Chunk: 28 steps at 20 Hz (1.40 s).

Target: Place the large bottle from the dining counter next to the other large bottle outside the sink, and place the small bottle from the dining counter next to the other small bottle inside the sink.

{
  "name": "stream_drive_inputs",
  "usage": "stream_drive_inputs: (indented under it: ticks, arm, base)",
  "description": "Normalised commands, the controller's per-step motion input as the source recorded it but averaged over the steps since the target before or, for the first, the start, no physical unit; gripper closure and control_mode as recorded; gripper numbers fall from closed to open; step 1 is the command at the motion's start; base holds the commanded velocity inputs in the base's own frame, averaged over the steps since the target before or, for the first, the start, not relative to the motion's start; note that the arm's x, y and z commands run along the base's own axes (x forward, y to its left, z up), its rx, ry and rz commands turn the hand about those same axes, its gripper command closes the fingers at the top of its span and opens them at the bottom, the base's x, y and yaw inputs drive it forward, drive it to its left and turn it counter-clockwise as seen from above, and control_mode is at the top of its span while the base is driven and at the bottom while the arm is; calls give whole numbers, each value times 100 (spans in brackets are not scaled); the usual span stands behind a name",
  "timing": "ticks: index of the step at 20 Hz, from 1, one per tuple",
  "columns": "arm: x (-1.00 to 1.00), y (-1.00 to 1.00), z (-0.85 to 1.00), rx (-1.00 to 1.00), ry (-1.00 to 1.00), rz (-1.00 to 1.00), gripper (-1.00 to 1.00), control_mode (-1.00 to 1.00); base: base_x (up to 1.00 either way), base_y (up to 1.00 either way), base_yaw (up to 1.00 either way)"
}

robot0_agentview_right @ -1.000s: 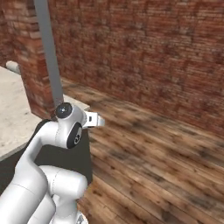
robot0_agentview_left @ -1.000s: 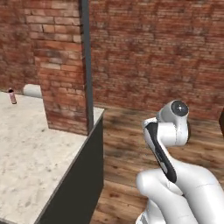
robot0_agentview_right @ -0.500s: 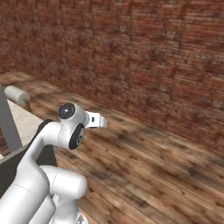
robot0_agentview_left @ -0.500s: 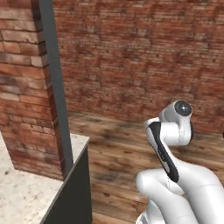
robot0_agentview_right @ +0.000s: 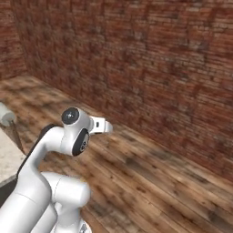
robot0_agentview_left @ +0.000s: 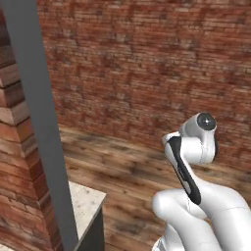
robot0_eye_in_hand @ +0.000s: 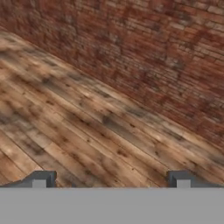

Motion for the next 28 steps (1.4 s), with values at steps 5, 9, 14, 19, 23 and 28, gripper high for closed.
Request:
stream_drive_inputs:
  ticks: [5, 9, 14, 19, 23, 28]
  arm:
    - [0, 0, 0, 0, 0, 0, -100, 100]
    - [0, 0, 0, 0, 0, 0, -100, 100]
    - [0, 0, 0, 0, 0, 0, -100, 100]
    - [0, 0, 0, 0, 0, 0, -100, 100]
    - [0, 0, 0, 0, 0, 0, -100, 100]
    - [0, 0, 0, 0, 0, 0, -100, 100]
  base:
    - [100, -49, 5]
    - [100, 1, 12]
    - [100, 52, 31]
    - [100, 81, 40]
    - [99, 84, 42]
    - [100, 22, 38]
